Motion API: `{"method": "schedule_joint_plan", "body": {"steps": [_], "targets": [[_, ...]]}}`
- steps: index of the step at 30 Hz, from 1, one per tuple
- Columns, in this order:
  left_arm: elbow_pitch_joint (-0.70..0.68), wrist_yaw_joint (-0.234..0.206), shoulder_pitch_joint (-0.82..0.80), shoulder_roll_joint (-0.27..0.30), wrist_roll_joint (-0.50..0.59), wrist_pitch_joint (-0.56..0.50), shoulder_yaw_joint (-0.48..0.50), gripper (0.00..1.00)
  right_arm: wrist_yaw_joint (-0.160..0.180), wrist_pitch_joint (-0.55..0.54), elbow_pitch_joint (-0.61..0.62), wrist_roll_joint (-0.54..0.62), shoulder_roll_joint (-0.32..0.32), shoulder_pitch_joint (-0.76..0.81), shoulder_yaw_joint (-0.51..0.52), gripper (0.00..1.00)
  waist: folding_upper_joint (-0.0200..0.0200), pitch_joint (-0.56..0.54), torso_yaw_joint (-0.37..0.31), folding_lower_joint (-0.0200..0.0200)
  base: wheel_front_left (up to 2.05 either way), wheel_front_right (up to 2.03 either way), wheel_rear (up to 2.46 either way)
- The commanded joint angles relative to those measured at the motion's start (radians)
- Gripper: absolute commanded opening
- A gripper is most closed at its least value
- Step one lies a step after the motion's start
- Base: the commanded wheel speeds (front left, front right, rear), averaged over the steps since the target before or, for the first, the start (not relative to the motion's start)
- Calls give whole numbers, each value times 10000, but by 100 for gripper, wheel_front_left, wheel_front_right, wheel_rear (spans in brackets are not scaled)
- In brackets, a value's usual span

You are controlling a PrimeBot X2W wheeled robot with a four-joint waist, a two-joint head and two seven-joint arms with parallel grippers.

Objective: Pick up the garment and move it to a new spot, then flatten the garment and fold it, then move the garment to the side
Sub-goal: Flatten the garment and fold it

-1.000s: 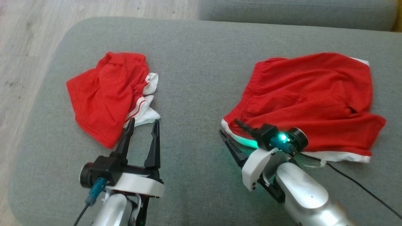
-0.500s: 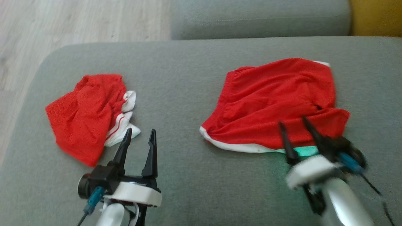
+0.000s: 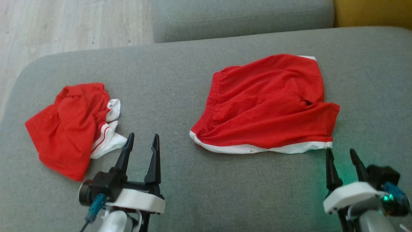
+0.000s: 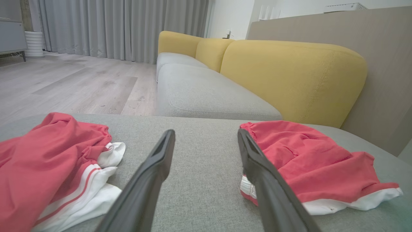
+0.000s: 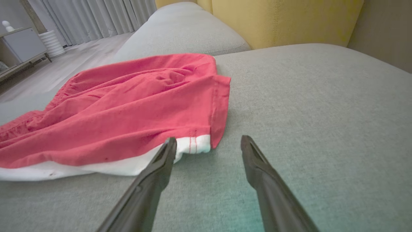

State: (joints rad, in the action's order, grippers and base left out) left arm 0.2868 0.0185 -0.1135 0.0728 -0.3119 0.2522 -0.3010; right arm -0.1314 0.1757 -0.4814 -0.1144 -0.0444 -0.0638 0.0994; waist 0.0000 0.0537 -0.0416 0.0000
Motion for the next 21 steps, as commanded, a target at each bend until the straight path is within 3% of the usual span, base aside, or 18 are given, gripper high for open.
{"method": "schedule_joint_plan", "body": {"steps": [1, 21], "targets": [[-313, 19, -425, 73, 83, 95, 263, 100, 7, 26, 148, 2, -58, -533, -187, 100, 0, 108, -12, 0, 0, 0, 0], [-204, 104, -723, 178, 85, 95, 152, 100, 7, 511, -1925, -252, -58, -1848, -208, 100, 0, 580, 315, 0, 0, 0, 0]]}}
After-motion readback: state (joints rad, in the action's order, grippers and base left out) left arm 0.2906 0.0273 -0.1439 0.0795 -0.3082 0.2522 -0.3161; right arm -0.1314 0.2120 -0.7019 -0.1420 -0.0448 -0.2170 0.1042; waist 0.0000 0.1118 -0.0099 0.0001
